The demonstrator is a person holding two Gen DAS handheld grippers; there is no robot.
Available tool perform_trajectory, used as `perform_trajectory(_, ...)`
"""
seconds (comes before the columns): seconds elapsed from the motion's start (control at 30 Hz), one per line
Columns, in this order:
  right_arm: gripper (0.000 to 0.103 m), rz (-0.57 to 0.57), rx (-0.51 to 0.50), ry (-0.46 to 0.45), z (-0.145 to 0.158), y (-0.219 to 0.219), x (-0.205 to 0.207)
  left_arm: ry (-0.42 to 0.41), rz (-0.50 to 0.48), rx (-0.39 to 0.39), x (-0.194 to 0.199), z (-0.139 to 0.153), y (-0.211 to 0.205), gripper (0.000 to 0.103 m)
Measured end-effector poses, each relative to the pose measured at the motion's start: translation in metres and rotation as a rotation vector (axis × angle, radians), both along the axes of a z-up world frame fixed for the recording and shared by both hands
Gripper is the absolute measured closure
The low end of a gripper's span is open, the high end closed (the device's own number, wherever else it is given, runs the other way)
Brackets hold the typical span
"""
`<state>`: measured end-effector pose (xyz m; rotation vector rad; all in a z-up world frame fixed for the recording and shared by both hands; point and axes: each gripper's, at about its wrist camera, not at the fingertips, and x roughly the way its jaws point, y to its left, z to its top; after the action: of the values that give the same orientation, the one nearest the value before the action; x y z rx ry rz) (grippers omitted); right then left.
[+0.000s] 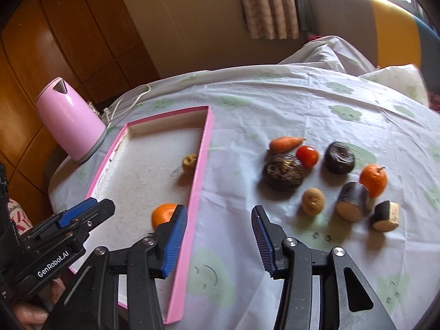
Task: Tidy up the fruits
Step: 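Drop the kiwi into the tray with the left tool while the right tool places the mandarin there, then grasp a second kiwi with the left tool while the right tool grasps a yam piece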
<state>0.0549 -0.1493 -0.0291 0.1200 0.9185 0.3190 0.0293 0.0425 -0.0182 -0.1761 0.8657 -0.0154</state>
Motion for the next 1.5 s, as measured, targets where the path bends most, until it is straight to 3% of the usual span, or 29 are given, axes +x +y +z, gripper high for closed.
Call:
perform_trajectory(0.37,0.054,-0.119,-0.074,-0.037,0.001,-0.048,-0.02,-0.009,-0.103,0.025,-0.002,0.003,-0.032,0.061)
perform_trajectory(0.83,0.054,-0.324,-0.089,-0.003,-0.011,-0.129,-0.035,-0.011,-0.304,0.025,0.004,0.006,-0.094,0.061)
perform_trajectory(1.23,0.054,-0.379,-0.079,0.015,-0.021,-0.154,-0.041,0.084,-0.409,-0.052,0.044,-0.013,-0.149,0.062)
perform_trajectory(1.5,0.054,-0.389,-0.071,0.022,-0.025,-0.165,-0.041,0.123,-0.415,-0.015,0.074,-0.029,-0.183,0.062)
